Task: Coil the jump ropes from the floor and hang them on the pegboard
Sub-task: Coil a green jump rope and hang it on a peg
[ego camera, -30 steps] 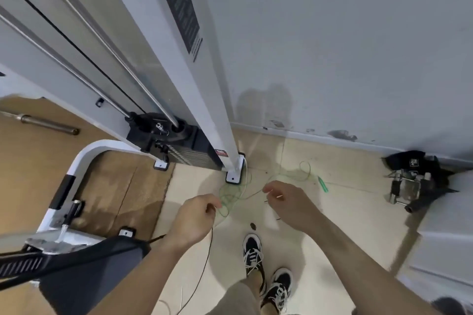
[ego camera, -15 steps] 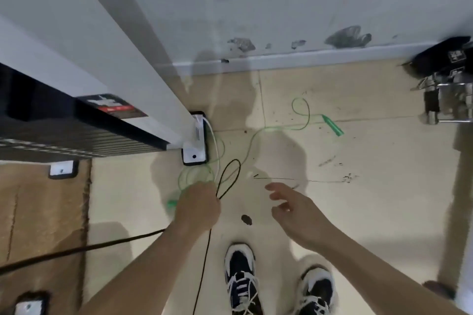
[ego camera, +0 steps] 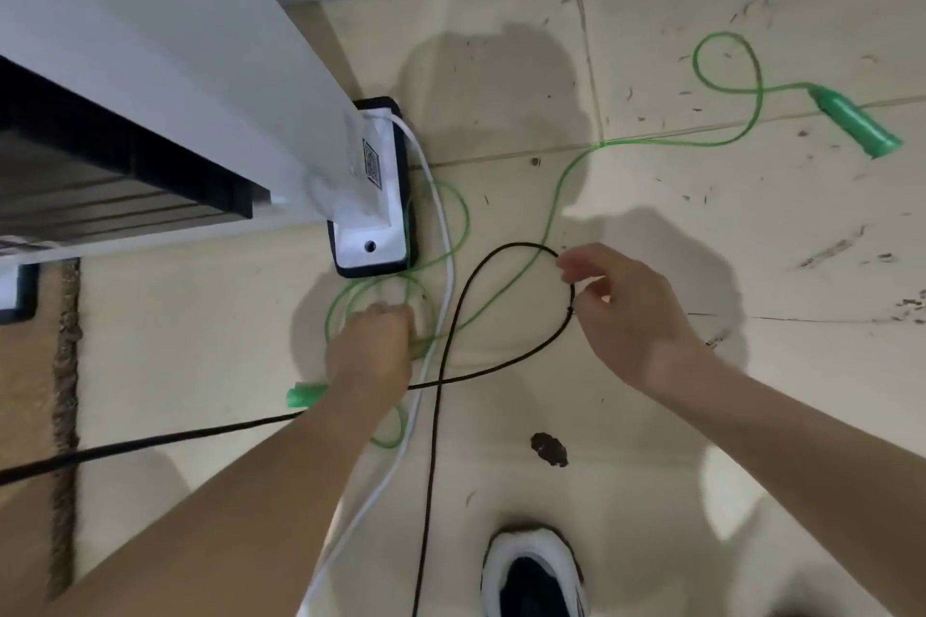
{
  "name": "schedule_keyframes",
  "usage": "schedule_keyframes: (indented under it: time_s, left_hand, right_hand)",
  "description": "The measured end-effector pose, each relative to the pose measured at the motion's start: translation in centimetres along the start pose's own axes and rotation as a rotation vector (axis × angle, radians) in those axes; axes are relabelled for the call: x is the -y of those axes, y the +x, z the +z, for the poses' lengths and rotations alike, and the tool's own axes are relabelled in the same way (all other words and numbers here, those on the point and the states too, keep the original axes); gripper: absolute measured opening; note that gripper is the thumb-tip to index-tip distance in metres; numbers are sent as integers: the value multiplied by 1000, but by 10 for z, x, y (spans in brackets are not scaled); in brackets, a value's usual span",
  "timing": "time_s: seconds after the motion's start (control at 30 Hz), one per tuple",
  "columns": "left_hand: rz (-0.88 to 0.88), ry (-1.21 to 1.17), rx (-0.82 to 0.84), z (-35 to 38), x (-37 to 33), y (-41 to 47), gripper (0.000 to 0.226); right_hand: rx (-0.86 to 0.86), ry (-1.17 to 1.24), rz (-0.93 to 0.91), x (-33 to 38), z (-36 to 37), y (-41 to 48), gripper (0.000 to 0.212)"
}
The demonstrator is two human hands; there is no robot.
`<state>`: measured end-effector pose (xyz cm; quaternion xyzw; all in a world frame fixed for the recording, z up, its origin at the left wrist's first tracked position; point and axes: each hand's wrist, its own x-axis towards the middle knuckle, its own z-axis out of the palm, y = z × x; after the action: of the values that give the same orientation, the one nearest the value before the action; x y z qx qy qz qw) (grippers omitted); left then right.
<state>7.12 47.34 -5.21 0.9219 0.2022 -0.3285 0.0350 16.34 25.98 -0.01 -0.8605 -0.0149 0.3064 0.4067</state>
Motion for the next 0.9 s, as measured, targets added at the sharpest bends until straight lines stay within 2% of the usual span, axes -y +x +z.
schedule_keyframes:
  time_s: [0.07, 0.13, 0.23, 0.3, 0.37, 0.43, 0.5, 0.53, 0.63, 0.77, 0.83, 0.9]
  left_hand:
    - [43, 69, 1, 4, 1, -2, 36]
    - [54, -32, 0, -3, 3, -7, 23]
    - [-8, -578, -93, -47, -6, -31, 4]
    - [31, -874, -182, -101, -19, -63, 8]
    - [123, -1074, -254, -164, -32, -99, 16]
    - [184, -1211, -305, -224, -39, -134, 21]
    - [231, -1284, -381, -283, -40, -165, 25]
    - [264, -1305, -424, -313, -40, -180, 25]
    - [347, -1395, -511, -401, -40, -226, 25]
    - [411, -1356, -602, -508, -54, -297, 34]
    - [503, -1377, -642, -558, -65, -337, 33]
    - [616, -1432, -664, -608, -78, -380, 27]
  right_hand:
    - [86, -31, -40, 10, 16, 1, 43]
    - [178, -54, -93, 24, 26, -6, 45]
    - [341, -75, -170, 55, 22, -21, 63]
    - [429, -49, -218, 85, 11, -35, 80]
    - [448, 92, -258, 122, -9, -50, 82]
    - [416, 188, -270, 164, -41, -65, 58]
    - [365, 70, -256, 205, -86, -83, 26]
    - [323, -16, -254, 222, -113, -92, 17]
    - [46, -182, -323, 269, -203, -124, 17]
    - [-255, -212, -312, 328, -330, -182, 18]
    - [-289, -233, -270, 346, -378, -213, 18]
    - [-246, -158, -218, 366, -416, -249, 15]
